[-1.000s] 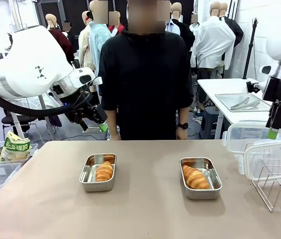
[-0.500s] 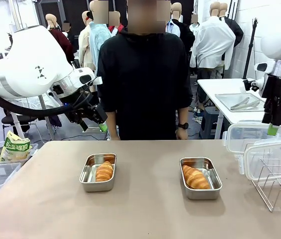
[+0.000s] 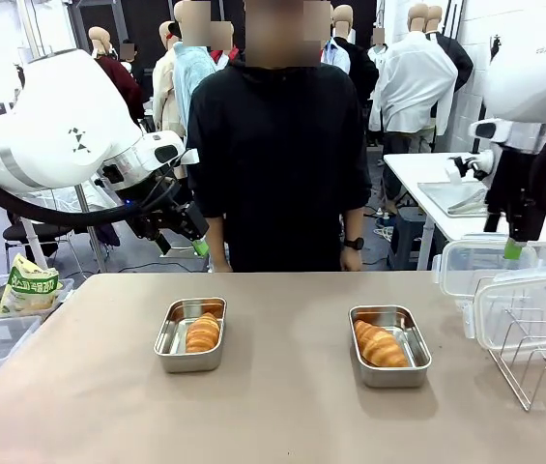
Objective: Place the bread in airtight containers.
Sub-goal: Pick up one Airtight Container lid and hand it to the human.
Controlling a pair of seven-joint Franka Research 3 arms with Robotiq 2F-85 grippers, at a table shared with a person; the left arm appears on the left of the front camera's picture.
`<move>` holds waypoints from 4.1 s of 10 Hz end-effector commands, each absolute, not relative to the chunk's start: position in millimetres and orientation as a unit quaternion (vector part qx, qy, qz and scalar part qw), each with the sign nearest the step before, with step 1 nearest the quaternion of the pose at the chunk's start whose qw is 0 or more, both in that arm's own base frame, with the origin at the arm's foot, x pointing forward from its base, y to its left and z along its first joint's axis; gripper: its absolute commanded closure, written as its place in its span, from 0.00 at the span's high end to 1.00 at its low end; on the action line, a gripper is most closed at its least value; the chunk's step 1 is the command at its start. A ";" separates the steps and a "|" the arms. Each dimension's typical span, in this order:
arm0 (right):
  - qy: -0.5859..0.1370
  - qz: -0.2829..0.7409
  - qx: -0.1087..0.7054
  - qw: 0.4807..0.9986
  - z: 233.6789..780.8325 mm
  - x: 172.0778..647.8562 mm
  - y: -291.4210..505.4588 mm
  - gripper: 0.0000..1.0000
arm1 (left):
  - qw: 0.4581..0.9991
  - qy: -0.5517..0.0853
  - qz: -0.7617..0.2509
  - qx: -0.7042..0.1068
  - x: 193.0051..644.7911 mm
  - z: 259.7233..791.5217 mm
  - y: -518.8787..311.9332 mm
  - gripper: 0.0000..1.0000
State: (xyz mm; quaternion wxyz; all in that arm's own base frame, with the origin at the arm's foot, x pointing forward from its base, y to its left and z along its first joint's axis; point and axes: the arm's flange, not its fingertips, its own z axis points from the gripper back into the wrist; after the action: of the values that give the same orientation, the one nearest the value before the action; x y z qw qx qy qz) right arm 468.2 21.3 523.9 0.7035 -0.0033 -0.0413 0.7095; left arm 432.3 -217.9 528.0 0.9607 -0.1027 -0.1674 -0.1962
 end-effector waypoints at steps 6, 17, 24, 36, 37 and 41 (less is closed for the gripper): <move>0.000 0.760 0.047 0.648 474.4 486.0 -36.2 1.00 | 0.962 -0.169 -0.193 -0.098 431.1 528.7 -216.7 0.90; 0.018 0.744 0.079 0.663 422.3 500.2 -45.5 1.00 | 0.962 -0.169 -0.193 -0.098 431.1 528.7 -216.7 0.90; 0.034 0.730 0.081 0.678 422.0 503.2 -46.3 0.00 | 0.962 -0.169 -0.193 -0.098 431.1 528.7 -216.7 0.90; 0.002 0.689 0.087 0.720 549.9 461.3 -41.5 0.00 | 0.962 -0.169 -0.193 -0.098 431.1 528.7 -216.7 0.90; -0.032 0.686 0.082 0.722 570.1 455.6 -41.3 0.00 | 0.962 -0.169 -0.193 -0.098 431.1 528.7 -216.7 0.90; -0.175 0.693 0.019 0.699 623.4 452.9 -21.2 0.00 | 0.962 -0.169 -0.193 -0.098 431.1 528.7 -216.7 0.90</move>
State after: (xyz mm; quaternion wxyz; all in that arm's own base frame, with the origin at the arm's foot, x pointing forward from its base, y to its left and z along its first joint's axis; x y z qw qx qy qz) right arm 446.4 -29.1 630.6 0.7118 0.0398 -0.1336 0.6884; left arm 432.3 -217.9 528.2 0.9607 -0.1027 -0.1677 -0.1962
